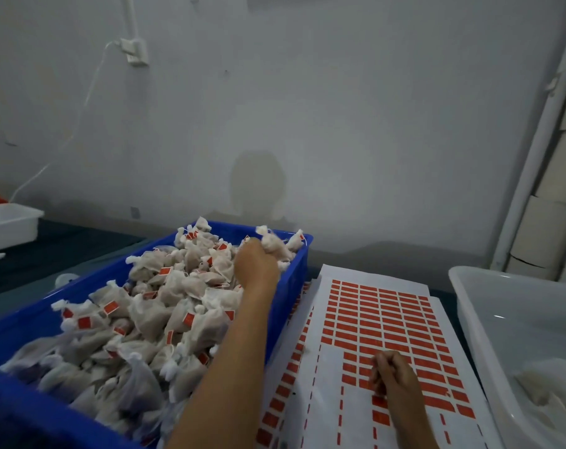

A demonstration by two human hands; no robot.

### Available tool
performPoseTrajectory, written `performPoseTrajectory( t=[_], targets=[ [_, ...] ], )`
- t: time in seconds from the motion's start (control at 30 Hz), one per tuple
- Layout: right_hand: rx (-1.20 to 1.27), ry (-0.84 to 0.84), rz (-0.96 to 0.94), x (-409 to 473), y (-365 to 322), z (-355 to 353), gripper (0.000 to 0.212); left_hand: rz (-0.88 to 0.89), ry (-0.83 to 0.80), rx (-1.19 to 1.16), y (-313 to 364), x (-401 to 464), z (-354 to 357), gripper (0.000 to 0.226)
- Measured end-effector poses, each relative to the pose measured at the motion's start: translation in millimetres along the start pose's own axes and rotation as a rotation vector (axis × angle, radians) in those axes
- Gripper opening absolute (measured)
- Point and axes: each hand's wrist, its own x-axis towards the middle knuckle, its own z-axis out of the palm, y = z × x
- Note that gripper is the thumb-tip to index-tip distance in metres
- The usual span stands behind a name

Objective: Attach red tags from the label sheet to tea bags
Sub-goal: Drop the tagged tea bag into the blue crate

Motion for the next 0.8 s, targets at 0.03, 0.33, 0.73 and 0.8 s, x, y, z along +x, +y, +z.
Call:
performPoseTrajectory(
  t=[0.03,0.33,0.73,0.8],
  targets=[
    [-0.005,-0.004,-0.001,0,0,0,0.022,-0.028,-0.013,0.028,-5,10,-1,0.011],
    [-0.028,-0.032,-0.017,4,1,1,0.02,-0.176,-0.153,0.314,-74,38,2,0.008],
    [0.009,-0.011,0.023,-3,-1,2,0.021,0.034,-0.114,0.395,29,21,-6,0.051],
    [0.029,0.002,0.033,-5,-2,2,0.021,0.171,-0.078,0.231,56,-1,0,0.034]
  ],
)
